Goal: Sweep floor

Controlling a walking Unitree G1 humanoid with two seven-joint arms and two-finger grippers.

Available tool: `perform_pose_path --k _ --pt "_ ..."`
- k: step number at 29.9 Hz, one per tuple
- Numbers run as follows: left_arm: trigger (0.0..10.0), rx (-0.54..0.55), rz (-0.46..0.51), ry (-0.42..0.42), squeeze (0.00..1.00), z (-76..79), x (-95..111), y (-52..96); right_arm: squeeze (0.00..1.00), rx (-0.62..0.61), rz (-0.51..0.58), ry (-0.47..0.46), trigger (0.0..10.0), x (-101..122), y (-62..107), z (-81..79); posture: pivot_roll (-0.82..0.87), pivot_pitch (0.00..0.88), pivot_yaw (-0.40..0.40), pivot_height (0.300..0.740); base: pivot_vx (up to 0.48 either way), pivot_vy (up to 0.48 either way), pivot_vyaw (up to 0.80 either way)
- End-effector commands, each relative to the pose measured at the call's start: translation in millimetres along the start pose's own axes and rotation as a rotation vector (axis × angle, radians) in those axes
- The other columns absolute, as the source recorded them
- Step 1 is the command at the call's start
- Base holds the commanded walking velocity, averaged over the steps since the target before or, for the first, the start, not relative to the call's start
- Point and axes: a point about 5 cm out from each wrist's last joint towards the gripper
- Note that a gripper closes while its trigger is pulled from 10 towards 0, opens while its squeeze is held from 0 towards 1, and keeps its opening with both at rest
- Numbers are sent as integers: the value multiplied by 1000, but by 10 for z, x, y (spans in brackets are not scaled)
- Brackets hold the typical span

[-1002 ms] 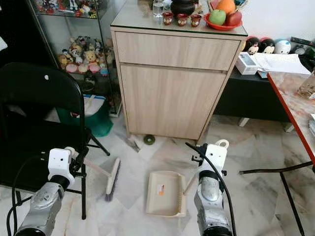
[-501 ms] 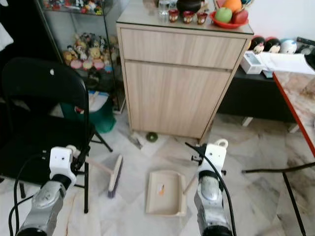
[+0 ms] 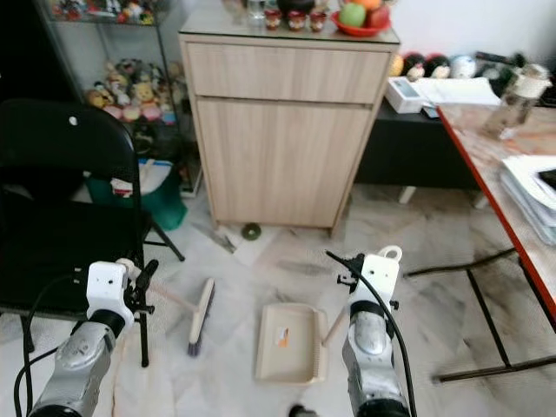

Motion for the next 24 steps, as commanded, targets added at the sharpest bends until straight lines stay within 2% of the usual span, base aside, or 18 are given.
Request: perform_pose_path --k 1,24 --pt "10000 -8 25 -2 0 8 59 -22 0 -10 30 -8 10000 63 -25 31 -41 82 -44 740 -274 0 0" --pt "10000 -8 24 -9 0 -7 82 -39 0 3 10 -16 10000 32 -22 -12 -33 85 -39 740 -265 0 0"
Point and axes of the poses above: a point about 5 cm out from each wrist's last joint towards the gripper, its own y axis pointing back from the gripper into the wrist, its own x axis along the axis of the wrist's last joint, z = x × y, and after that the axes turned 2 degrees about y, right-handed
